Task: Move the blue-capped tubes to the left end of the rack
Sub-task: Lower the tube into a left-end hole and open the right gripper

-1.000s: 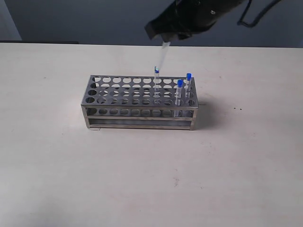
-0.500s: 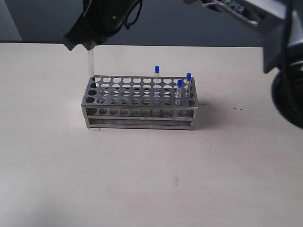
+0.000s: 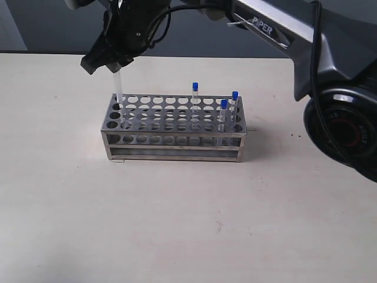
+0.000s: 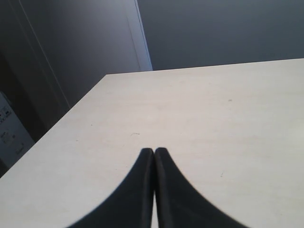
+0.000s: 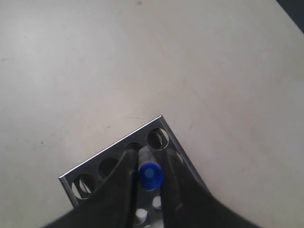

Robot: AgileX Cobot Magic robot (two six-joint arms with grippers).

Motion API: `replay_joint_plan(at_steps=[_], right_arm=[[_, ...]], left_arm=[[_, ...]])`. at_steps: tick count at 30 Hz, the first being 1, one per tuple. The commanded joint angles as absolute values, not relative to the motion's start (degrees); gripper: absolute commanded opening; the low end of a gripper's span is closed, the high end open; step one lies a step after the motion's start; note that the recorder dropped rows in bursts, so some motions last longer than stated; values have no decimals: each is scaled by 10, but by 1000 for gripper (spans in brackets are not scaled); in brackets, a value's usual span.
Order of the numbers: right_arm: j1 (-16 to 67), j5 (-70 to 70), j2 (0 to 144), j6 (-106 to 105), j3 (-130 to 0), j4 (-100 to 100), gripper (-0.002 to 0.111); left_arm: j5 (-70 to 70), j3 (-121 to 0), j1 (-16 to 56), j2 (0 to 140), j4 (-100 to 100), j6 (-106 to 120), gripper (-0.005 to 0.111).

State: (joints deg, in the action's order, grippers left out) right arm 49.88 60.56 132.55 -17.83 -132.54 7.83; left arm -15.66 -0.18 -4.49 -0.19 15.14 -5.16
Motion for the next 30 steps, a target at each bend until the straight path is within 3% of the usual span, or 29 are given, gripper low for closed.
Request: replay_joint_plan(at_steps=[1,30], right_arm=[[497,595,1335,-177,-1329,74,-1],[497,544,1355,-157,-1329,43,-1]], left_arm=[[-150,0,-43,0,151,-55,0],[-150,0,-43,0,151,-55,0]])
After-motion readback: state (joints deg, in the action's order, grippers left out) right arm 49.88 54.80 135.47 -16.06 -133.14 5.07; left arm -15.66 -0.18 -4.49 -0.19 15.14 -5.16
